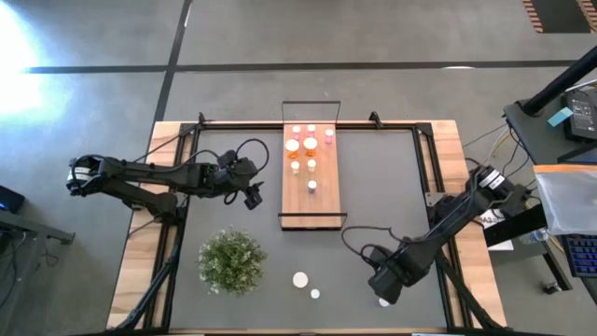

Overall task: Pick and place medicine bottles onto shelf by color
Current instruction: Put the yellow pill bottle on the shelf aligned with the other yellow pill bottles

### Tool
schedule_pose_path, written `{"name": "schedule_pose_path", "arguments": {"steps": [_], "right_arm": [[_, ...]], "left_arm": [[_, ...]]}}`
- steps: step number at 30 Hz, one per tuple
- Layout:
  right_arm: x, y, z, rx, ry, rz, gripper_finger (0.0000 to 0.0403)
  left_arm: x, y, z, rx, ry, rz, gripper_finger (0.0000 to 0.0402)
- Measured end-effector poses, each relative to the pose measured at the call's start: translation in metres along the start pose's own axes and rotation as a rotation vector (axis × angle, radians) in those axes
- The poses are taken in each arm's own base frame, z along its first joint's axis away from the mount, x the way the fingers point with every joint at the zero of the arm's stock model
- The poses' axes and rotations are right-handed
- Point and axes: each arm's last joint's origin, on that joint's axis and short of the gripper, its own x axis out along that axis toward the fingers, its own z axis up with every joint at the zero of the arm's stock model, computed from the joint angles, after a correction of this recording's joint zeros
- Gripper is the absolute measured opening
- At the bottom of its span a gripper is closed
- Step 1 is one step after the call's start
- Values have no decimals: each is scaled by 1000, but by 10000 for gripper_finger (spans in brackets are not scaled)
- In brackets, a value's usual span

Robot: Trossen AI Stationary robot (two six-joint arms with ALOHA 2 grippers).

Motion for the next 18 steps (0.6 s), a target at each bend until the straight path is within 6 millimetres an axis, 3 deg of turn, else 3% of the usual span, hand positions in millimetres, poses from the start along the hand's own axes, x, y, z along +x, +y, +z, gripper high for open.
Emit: {"name": "schedule_pose_path", "arguments": {"steps": [8,18], "right_arm": [[7,3,-1,-34,5,-20,237],[8,3,0,-55,-1,-27,178]], "left_arm": [[0,0,0,0,0,-1,219],[0,0,0,0,0,-1,219]]}}
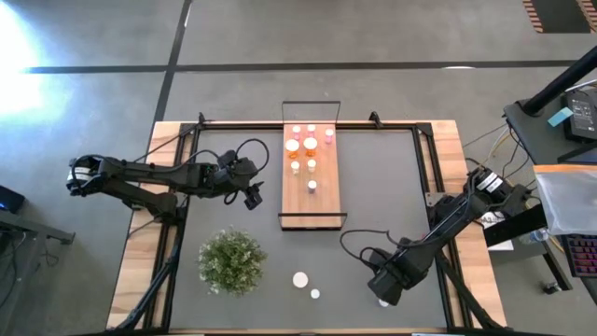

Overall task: Pick and place medicine bottles onto shelf by color
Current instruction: Put the yellow pill bottle on the shelf aligned with the other yellow pill bottles

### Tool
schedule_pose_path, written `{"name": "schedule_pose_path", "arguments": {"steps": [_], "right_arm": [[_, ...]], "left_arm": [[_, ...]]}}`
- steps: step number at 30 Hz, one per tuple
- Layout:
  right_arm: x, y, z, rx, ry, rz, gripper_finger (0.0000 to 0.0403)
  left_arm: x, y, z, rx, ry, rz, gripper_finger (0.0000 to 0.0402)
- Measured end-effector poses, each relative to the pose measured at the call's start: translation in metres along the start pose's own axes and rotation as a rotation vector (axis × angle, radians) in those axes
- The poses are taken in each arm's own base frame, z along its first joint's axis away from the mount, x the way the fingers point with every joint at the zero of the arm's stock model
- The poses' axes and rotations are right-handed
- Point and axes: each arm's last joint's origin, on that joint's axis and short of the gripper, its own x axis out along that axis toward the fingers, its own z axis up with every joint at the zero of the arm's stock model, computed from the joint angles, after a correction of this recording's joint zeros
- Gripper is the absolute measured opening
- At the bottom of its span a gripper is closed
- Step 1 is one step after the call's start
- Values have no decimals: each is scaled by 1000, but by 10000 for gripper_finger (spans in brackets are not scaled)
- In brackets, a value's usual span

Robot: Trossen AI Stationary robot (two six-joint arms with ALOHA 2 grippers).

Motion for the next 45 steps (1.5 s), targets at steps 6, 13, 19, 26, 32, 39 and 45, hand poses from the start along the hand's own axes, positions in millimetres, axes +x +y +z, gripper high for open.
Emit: {"name": "schedule_pose_path", "arguments": {"steps": [6,13,19,26,32,39,45], "right_arm": [[0,0,0,-27,-1,3,139],[0,0,0,-60,0,1,111],[-2,1,0,-92,-3,8,120],[-9,-10,2,-146,-9,-43,115],[-28,-40,16,-148,-32,-164,119],[-64,-85,41,-144,-101,-134,119],[-86,-133,69,-36,-175,-106,117]], "left_arm": [[0,0,0,0,0,0,219],[0,0,0,0,0,-1,219],[0,0,0,0,0,-1,219],[0,0,0,4,4,0,219],[0,0,0,4,4,-3,219],[0,0,-1,6,7,-4,219],[0,0,-1,6,7,-4,219]]}}
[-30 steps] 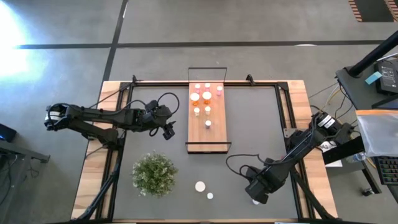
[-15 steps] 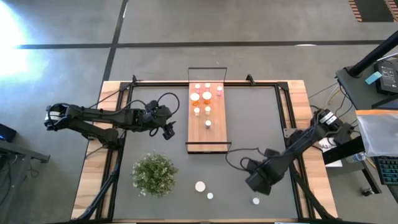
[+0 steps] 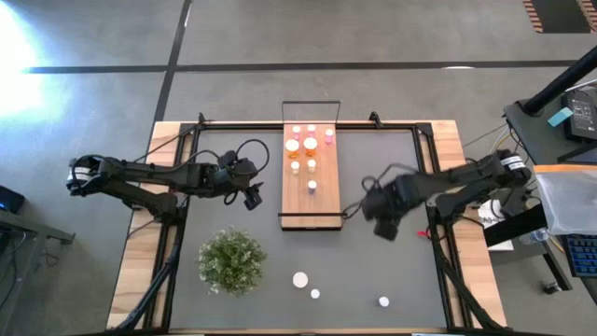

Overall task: Pick and place medicine bottles onto shelf by color
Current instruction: Put the yellow pill bottle on the shelf aligned with the other yellow pill bottles

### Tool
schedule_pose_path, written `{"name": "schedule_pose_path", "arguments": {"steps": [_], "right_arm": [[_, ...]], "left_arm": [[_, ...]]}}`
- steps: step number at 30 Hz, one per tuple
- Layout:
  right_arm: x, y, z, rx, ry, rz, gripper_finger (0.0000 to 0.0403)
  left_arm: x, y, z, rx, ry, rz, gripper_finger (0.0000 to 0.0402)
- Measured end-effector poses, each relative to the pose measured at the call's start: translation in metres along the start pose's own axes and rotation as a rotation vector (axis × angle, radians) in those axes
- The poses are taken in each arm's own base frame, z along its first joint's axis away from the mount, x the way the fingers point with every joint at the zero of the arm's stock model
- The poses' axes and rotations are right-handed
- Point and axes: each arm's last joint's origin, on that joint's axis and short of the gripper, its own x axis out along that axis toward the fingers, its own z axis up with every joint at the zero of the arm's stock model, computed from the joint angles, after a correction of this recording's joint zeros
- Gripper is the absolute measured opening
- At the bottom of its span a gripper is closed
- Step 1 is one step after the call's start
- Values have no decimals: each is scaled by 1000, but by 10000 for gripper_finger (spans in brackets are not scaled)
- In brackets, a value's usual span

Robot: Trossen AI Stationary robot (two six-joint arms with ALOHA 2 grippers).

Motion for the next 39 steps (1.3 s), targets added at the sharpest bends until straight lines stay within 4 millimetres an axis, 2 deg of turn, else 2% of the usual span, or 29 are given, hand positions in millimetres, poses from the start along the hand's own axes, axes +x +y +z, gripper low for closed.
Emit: {"name": "schedule_pose_path", "arguments": {"steps": [4,8,11,15,25,32,39], "right_arm": [[4,-29,23,62,-10,2,122],[16,-54,46,94,19,0,119],[24,-70,62,84,62,-7,118],[23,-82,85,52,63,2,123],[16,-83,142,-124,27,16,118],[16,-82,167,-180,7,18,122],[13,-79,185,-207,-22,19,120]], "left_arm": [[0,0,0,0,0,0,219],[0,0,0,1,0,0,219],[0,0,0,7,2,1,219],[0,0,0,12,4,1,219],[2,0,-5,46,16,5,219],[8,1,-18,61,54,16,219],[8,1,-18,57,54,17,219]]}}
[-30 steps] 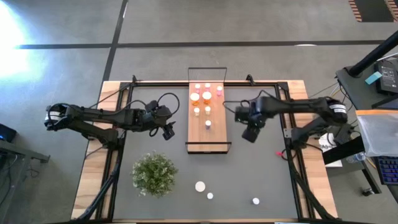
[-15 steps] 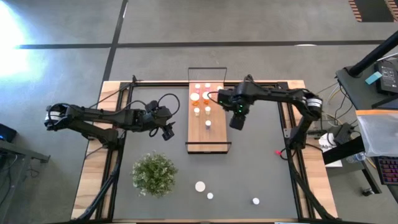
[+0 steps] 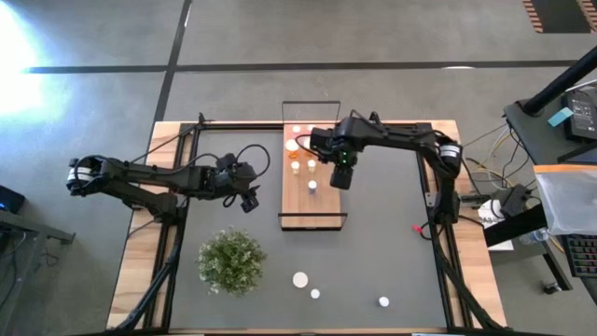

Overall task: Pick and place medicine bottles onto shelf by color
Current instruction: Put the yellow pill bottle on the shelf aligned with the other yellow pill bottles

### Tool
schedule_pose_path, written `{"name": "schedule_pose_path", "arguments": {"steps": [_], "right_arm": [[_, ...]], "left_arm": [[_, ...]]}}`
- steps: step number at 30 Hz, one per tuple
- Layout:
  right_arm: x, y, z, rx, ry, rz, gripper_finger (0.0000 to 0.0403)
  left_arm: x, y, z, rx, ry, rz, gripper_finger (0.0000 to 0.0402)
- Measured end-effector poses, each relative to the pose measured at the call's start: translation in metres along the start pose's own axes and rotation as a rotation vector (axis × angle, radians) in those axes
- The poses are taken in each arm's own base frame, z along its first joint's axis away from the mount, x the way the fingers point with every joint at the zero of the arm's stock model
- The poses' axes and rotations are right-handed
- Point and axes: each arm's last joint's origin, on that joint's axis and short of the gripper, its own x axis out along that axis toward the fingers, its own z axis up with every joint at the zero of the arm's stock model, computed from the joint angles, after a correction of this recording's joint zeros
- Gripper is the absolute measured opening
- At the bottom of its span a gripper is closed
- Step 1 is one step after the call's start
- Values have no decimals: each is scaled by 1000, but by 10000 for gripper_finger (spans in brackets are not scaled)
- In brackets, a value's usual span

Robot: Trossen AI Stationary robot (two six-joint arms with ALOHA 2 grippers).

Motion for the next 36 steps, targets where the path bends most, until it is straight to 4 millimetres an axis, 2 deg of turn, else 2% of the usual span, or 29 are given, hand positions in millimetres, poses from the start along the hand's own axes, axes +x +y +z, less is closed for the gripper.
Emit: {"name": "schedule_pose_path", "arguments": {"steps": [17,36], "right_arm": [[1,-1,17,-52,-104,-9,124],[0,-1,24,-123,-170,-20,121]], "left_arm": [[0,0,1,7,-3,0,219],[0,0,0,8,0,1,219]]}}
